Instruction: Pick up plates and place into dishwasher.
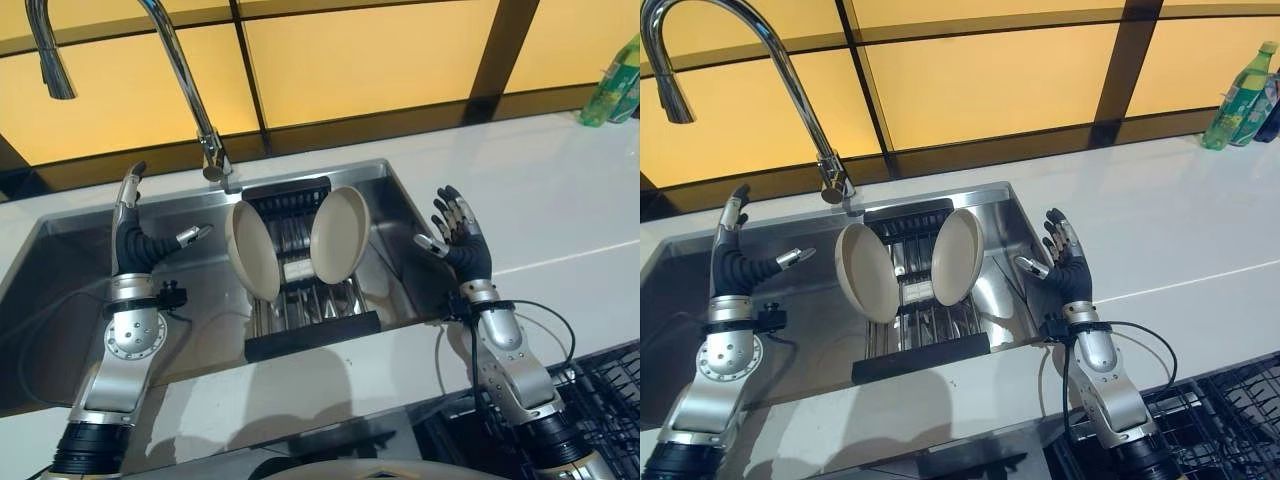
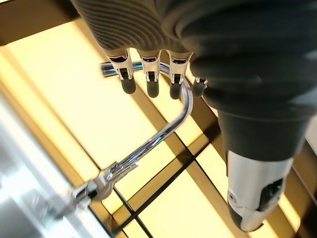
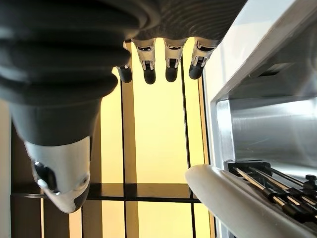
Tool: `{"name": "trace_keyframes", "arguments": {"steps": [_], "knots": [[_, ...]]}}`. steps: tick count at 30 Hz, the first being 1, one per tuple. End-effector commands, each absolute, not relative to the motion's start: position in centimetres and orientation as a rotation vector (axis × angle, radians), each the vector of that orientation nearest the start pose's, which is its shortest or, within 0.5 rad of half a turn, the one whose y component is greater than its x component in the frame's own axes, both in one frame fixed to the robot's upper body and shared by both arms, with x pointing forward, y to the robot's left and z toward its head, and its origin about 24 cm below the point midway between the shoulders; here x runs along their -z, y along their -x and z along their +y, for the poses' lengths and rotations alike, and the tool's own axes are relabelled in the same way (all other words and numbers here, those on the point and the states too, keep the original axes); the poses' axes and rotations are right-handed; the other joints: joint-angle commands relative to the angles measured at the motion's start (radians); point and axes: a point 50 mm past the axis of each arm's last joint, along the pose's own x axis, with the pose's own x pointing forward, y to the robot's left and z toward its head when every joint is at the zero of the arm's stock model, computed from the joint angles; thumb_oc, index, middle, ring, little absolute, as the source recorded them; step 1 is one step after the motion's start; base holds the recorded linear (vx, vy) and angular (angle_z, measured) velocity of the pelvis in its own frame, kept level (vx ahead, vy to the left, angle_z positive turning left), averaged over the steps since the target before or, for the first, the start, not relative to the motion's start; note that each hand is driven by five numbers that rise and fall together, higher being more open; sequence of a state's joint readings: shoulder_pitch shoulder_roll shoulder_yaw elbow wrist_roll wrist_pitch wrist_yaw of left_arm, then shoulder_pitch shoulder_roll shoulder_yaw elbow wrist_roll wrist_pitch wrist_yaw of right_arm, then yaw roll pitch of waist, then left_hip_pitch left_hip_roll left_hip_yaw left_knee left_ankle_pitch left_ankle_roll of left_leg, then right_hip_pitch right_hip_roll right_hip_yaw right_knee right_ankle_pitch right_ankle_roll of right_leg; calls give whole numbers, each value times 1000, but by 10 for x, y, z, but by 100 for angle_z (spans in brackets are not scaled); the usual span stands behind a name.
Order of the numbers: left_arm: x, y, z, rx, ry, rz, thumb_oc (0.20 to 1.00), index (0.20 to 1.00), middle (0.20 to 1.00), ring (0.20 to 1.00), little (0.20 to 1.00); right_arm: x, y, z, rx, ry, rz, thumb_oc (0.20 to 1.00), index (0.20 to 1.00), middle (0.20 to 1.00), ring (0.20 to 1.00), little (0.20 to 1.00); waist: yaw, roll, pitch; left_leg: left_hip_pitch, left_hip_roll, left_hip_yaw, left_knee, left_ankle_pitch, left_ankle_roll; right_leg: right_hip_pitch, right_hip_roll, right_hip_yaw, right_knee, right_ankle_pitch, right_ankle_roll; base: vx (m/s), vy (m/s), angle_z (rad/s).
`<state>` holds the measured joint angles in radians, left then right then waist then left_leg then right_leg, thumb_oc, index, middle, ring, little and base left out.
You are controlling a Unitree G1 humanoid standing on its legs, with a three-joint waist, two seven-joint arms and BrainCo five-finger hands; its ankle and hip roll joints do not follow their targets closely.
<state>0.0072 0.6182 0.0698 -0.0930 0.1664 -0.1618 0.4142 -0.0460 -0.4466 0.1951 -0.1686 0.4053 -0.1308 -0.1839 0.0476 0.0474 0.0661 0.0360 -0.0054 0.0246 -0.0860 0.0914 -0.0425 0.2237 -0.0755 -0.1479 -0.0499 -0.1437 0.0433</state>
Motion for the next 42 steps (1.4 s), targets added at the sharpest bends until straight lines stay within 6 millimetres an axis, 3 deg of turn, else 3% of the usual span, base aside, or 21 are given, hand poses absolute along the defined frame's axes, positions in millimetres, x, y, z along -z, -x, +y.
{"name": "trace_keyframes", "arguments": {"steps": [1,14,25,33,42], "knots": [[-151,-247,290,-442,-960,-474,1000,1000,1000,1000,1000,-126,-259,-179,-90,-20,-362,1000,1000,1000,1000,1000,22,-37,-43,-61,48,-45,203,-161,-58,-138,1,26,-24,109,3,-1,83,-4],[-157,-257,285,-279,-1501,-598,1000,1000,1000,1000,1000,-125,-260,-182,-83,-5,-334,1000,1000,1000,1000,1000,-18,-1,-64,14,37,14,91,-155,-37,-141,-38,29,-16,113,48,46,129,0],[-149,-254,280,-118,-1786,-692,1000,1000,1000,1000,1000,-117,-257,-193,-68,-1,-286,1000,1000,1000,1000,1000,-40,-7,-54,46,10,39,70,-178,3,-152,-68,50,-13,135,86,87,101,0],[-140,-253,268,29,-1908,-790,1000,1000,1000,1000,1000,-113,-255,-200,-62,4,-262,1000,1000,1000,1000,1000,-64,-10,-38,51,-7,59,61,-187,25,-177,-89,66,1,147,110,69,69,-6],[-137,-253,265,83,-1957,-848,1000,1000,1000,1000,1000,-108,-252,-204,-48,-2,-247,1000,1000,1000,1000,1000,-83,-14,-28,55,-22,75,65,-200,46,-196,-104,84,22,149,127,62,29,-4]]}}
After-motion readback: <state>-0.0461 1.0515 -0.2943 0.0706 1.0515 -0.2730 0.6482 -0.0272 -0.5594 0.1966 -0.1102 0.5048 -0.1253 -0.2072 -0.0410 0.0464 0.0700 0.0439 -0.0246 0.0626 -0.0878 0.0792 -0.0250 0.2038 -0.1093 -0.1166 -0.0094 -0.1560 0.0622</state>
